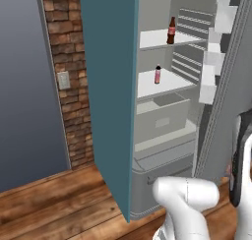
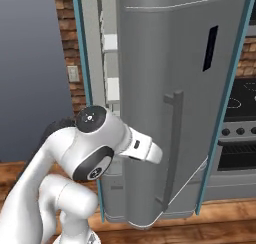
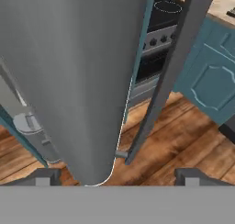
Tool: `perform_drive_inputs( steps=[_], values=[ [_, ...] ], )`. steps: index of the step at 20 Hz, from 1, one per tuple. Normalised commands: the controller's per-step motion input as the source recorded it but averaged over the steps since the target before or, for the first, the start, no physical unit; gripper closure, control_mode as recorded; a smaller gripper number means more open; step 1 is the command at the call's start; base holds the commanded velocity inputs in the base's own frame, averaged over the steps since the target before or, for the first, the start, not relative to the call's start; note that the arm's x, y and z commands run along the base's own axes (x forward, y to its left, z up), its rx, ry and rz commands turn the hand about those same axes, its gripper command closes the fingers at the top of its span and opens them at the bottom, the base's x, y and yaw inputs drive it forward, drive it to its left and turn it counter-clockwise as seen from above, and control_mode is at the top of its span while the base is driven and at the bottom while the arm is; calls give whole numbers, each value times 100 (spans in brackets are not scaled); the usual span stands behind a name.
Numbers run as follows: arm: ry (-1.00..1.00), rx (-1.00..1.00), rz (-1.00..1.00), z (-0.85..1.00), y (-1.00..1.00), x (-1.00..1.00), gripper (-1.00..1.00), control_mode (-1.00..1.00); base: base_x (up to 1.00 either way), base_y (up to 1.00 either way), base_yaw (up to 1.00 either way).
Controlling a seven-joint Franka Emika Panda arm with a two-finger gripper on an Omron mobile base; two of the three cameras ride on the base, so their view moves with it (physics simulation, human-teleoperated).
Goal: Open the fridge, grab two sodas, and place both sodas inside the bowl with ice on the dining counter.
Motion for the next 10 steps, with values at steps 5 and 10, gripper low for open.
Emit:
perform_drive_inputs(
  steps=[5, 10],
  values=[
    [3, -17, 0, 64, 96, 3, -100, -100, 0, 0, 0],
    [17, -19, -3, 17, 35, 48, -100, -100, 0, 0, 0]
  ],
)
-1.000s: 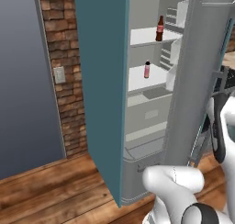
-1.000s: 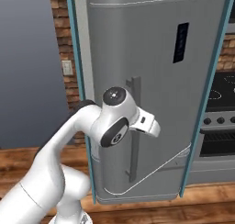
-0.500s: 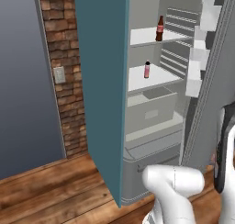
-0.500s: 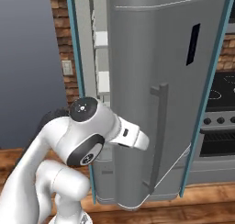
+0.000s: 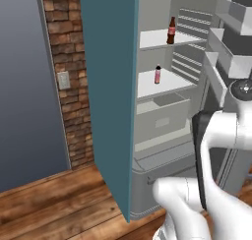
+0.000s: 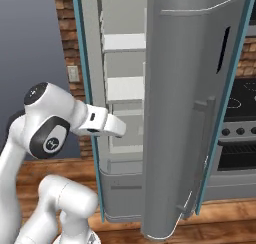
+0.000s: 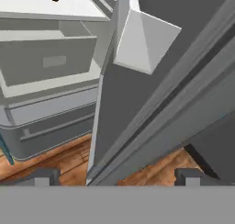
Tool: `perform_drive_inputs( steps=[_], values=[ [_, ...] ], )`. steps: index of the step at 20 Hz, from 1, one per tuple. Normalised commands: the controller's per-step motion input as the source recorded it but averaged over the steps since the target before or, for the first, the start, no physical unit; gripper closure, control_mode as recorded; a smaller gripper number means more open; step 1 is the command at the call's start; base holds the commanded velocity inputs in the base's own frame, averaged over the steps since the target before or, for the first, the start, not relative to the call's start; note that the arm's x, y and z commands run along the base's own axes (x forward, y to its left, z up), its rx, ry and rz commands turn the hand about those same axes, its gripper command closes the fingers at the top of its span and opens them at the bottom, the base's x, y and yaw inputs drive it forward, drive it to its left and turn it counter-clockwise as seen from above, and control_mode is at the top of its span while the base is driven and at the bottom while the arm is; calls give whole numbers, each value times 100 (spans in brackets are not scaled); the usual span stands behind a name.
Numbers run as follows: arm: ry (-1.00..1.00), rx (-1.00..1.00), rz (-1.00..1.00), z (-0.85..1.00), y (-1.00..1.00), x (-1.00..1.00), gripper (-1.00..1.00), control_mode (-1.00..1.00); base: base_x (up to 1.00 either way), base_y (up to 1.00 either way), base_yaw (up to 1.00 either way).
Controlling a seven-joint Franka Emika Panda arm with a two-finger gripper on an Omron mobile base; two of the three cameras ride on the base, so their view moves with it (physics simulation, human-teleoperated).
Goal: Open the fridge, grab two sodas, and place both sodas inside the bowl with ice on the dining counter.
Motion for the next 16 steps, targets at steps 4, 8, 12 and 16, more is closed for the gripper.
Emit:
perform_drive_inputs(
  steps=[4, 8, 12, 16],
  values=[
    [22, -16, 0, 4, 1, 81, -100, -100, 0, 0, 0],
    [24, -13, 0, 7, -13, 89, -100, -100, 0, 0, 0],
    [22, -2, 0, 1, -76, 88, -100, -100, 0, 0, 0],
    [21, 0, 0, 0, -90, 82, -100, -100, 0, 0, 0]
  ],
)
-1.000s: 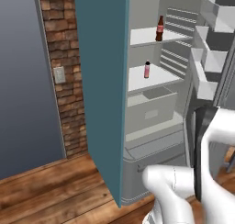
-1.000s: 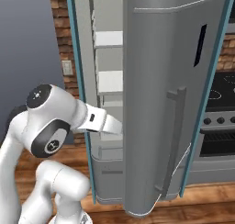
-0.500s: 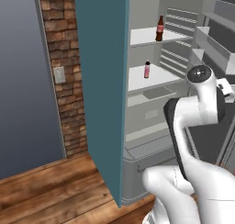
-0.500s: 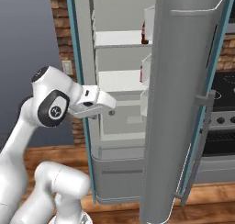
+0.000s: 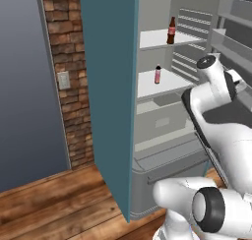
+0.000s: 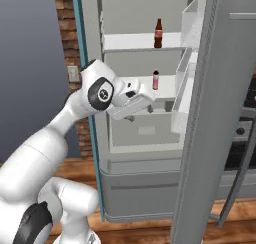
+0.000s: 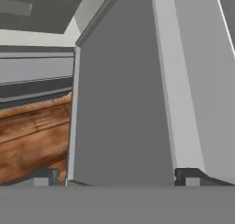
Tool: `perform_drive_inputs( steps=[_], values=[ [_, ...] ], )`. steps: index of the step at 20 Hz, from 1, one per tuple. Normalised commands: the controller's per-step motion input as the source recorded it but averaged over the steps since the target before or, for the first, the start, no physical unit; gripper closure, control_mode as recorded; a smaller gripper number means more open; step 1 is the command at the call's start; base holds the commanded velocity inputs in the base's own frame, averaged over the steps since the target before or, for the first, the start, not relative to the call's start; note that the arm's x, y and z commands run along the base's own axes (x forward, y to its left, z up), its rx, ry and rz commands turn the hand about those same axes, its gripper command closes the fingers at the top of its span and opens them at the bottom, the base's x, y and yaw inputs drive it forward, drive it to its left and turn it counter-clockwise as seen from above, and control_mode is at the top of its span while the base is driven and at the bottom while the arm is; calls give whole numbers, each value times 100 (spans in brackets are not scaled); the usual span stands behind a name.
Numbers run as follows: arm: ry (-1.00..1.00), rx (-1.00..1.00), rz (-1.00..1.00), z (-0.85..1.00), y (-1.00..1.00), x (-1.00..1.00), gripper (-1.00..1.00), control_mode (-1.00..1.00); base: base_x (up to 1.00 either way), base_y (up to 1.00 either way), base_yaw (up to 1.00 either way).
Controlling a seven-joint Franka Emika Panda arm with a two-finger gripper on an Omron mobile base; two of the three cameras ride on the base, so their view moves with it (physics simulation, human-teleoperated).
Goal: Open the fridge, grab two sodas, and place both sodas inside the bowl with ice on the dining counter.
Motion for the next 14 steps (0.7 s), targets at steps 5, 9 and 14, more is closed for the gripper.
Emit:
perform_drive_inputs(
  steps=[5, 9, 14],
  values=[
    [21, 0, 0, -1, -90, 74, -100, -100, 0, 0, 0],
    [17, 0, 0, -3, -99, 60, -100, -100, 0, 0, 0],
    [10, 1, 0, -7, -100, 47, -100, -100, 0, 0, 0]
  ],
)
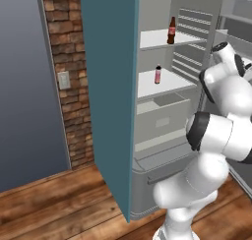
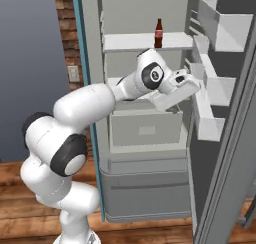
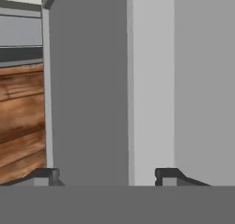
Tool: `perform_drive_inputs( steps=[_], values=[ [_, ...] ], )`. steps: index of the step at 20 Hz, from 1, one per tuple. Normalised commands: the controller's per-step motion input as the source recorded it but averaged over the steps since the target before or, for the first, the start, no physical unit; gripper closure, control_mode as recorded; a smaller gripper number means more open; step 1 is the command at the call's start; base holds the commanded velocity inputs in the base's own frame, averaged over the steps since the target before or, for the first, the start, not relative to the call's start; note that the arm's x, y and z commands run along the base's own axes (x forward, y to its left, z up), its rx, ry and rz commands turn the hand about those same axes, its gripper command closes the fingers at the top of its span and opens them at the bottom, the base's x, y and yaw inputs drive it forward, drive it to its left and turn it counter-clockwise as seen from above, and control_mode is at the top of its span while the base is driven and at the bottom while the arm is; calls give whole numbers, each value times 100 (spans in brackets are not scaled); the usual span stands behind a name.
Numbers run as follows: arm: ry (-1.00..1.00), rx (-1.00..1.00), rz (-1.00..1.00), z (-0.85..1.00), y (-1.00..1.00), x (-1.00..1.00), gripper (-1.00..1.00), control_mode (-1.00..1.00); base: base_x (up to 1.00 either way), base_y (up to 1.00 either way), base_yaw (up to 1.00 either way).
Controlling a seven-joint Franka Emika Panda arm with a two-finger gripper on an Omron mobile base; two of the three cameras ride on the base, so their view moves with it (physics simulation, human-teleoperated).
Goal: Open the fridge, grab two sodas, and place both sodas inside the bowl with ice on the dining counter.
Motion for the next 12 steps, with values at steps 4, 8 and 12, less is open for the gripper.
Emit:
perform_drive_inputs(
  steps=[4, 8, 12],
  values=[
    [3, 4, 0, -13, -96, 39, -100, -100, 0, 0, 0],
    [-3, 8, 0, -5, -46, -10, -100, -100, 0, 0, 0],
    [-3, 4, 5, -4, 79, -54, -100, -100, 0, 0, 0]
  ],
)
